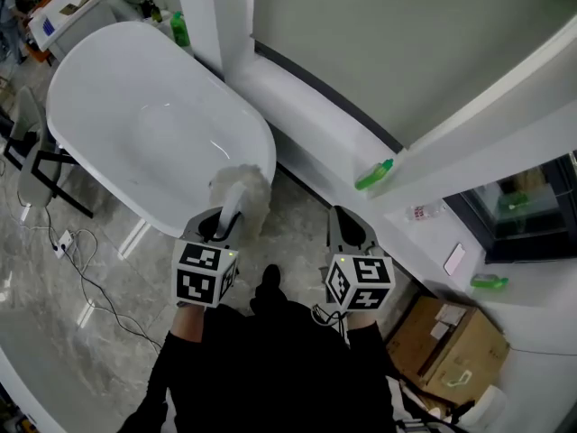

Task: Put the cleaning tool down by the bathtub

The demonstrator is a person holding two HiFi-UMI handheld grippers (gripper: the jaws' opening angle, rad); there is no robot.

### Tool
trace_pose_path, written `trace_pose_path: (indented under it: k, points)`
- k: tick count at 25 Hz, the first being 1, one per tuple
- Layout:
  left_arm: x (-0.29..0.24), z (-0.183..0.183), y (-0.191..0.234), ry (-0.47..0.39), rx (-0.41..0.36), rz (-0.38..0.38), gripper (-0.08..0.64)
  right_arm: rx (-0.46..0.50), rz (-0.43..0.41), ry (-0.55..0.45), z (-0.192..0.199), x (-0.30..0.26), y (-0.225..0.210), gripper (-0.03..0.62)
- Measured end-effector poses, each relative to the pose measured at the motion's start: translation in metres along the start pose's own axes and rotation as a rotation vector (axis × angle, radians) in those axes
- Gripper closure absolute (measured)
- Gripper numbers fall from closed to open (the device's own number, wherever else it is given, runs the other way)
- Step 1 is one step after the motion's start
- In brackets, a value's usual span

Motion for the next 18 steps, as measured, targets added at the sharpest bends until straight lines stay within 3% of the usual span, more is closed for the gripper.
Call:
trace_pose_path:
  k: [9, 18]
  points:
    - [-0.039, -0.034, -0.016, 0.024, -0.043, 0.002, 0.466, -0.058, 0.008, 0.012, 0.006, -0.007, -0.038, 0.592]
    - [-0.081, -0.069, 0.02, 0.053, -0.076, 0.039, 0.466, -0.063, 0.015, 0.031, -0.019, -0.055, -0.041, 0.592]
Point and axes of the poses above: the fingertips, and each gripper's own axes: x backward along the fingers, y to its left, z out of its underside, the point moved 9 cm from there along x, backward along the fingers, and after that the axes turned 7 degrees about y, right-handed, at the moved point
